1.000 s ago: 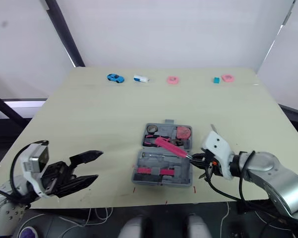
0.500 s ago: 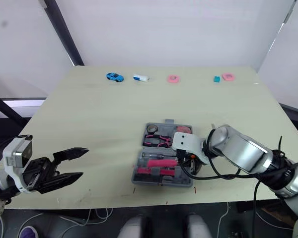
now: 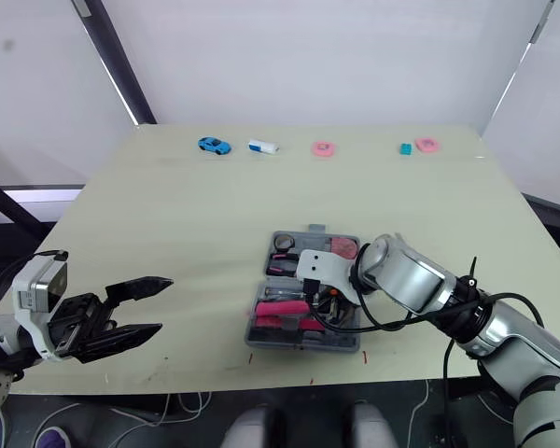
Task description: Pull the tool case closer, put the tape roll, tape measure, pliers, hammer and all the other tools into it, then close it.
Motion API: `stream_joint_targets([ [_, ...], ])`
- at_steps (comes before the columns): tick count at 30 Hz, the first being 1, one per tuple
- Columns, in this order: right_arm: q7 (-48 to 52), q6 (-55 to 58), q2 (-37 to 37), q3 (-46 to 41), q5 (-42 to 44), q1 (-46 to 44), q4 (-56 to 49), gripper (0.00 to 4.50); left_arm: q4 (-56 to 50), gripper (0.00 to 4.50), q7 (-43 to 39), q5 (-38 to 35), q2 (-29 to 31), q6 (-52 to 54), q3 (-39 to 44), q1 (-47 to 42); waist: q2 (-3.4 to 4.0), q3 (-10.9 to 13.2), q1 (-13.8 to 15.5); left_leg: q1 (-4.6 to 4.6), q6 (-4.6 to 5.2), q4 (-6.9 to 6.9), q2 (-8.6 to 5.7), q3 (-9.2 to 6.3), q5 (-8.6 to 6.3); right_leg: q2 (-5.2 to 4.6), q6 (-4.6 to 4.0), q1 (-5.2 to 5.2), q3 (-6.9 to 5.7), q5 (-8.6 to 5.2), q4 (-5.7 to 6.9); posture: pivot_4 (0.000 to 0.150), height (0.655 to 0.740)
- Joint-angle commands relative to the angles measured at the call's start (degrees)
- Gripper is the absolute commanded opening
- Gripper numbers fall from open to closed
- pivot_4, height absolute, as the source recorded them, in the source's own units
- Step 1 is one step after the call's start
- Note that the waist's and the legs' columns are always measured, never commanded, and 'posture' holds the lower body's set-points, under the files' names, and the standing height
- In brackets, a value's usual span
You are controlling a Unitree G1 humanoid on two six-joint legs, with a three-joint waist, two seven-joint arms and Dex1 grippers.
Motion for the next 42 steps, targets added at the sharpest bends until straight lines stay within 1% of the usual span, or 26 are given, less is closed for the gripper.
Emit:
stream_joint_targets([
  [1, 0.36, -1.71, 1.94, 0.9, -1.61, -1.4, 1.3, 0.02, -1.72, 4.5, 0.51, 0.79, 0.45, -0.75, 0.74, 0.31, 0.0, 0.0, -0.15, 0.02, 0.0, 0.0, 0.01, 0.0, 0.0, 0.02, -0.01, 0.0, 0.01, 0.0, 0.04, 0.15, 0.74],
  [7, 1.07, -3.12, 3.6, 1.3, -3.84, -1.45, 4.26, 0.02, -1.07, 4.5, 0.58, 4.21, 0.18, -4.04, 0.28, 0.46, -0.01, 0.0, -0.5, 0.05, -0.01, 0.02, 0.0, -0.01, 0.0, 0.02, -0.06, -0.02, 0.01, -0.03, 0.17, 0.15, 0.74],
  [12, 1.78, -3.51, 4.7, 1.25, -4.73, -1.27, 5.11, 0.02, -0.84, 4.5, 0.37, 5.32, -0.09, -5.57, -0.12, 0.05, -0.01, 0.0, -1.15, 0.08, -0.01, 0.02, 0.0, -0.02, 0.01, 0.03, -0.06, -0.02, 0.01, -0.04, 0.25, 0.15, 0.74],
  [23, 2.88, -5.69, 6.05, 1.52, -6.81, -0.5, 7.39, 0.02, 0.94, 4.5, 0.61, 9.33, -0.56, -12.96, -1.38, -2.25, -0.01, 0.0, -1.23, 0.11, -0.02, 0.03, 0.0, -0.01, 0.01, 0.05, -0.15, -0.1, 0.05, -0.09, 0.45, 0.15, 0.74],
  [31, 4.26, -10.21, 7.43, 1.73, -8.75, 0.24, 11.69, 0.02, 1.55, 4.5, 0.73, 9.58, -0.85, -14.33, -1.82, -2.7, -0.01, -0.01, -1.29, 0.12, -0.02, 0.04, 0.04, 0.11, 0.01, 0.12, -0.13, -0.25, 0.21, -0.08, 0.67, 0.15, 0.74],
  [32, 4.03, -11.22, 7.61, 1.32, -9.03, 0.4, 12.15, 0.96, 1.67, 4.5, 0.73, 9.61, -0.85, -14.4, -1.83, -2.73, -0.01, -0.01, -1.28, 0.11, -0.02, 0.03, 0.04, 0.12, 0.01, 0.13, -0.14, -0.26, 0.21, -0.09, 0.67, 0.15, 0.74],
  [33, 3.54, -12.14, 7.86, 0.64, -9.29, 0.53, 12.47, 1.22, 1.74, 4.5, 0.74, 9.59, -0.86, -14.43, -1.82, -2.73, -0.02, -0.01, -1.28, 0.11, -0.02, 0.03, 0.04, 0.12, 0.01, 0.13, -0.14, -0.27, 0.22, -0.09, 0.67, 0.15, 0.74],
  [34, 3.68, -13.09, 7.7, -0.15, -9.26, 0.57, 12.3, 1.64, 1.84, 4.5, 0.76, 9.58, -0.89, -14.46, -1.81, -2.72, -0.02, -0.01, -1.31, 0.11, -0.02, 0.03, 0.04, 0.13, 0.01, 0.13, -0.13, -0.27, 0.23, -0.08, 0.67, 0.15, 0.74],
  [35, 3.87, -14.01, 7.59, -1.2, -8.91, 0.74, 11.92, 1.7, 1.93, 4.5, 0.8, 9.55, -0.92, -14.48, -1.8, -2.72, -0.01, -0.01, -1.27, 0.11, -0.02, 0.03, 0.04, 0.15, 0.01, 0.13, -0.12, -0.28, 0.24, -0.08, 0.67, 0.15, 0.74],
  [39, 4.33, -16.18, 7.67, -8.38, -4.82, 3.06, 8.99, 1.7, 2.71, 4.5, 0.78, 9.49, -1.27, -14.56, -1.94, -2.84, -0.03, -0.01, -1.1, 0.09, -0.02, 0.06, 0.03, 0.21, 0.01, 0.08, -0.12, -0.28, 0.27, -0.08, 0.67, 0.15, 0.74],
  [42, 4.35, -25.01, 8.86, -15.81, -0.97, 8.07, 8.49, 1.7, 2.87, 4.5, 0.83, 9.12, -1.55, -14.24, -2.06, -3.07, -0.11, -0.05, -0.96, 0.08, -0.02, 0.04, 0.03, 0.2, 0.01, 0.08, -0.05, -0.27, 0.25, -0.05, 0.64, 0.15, 0.74],
])
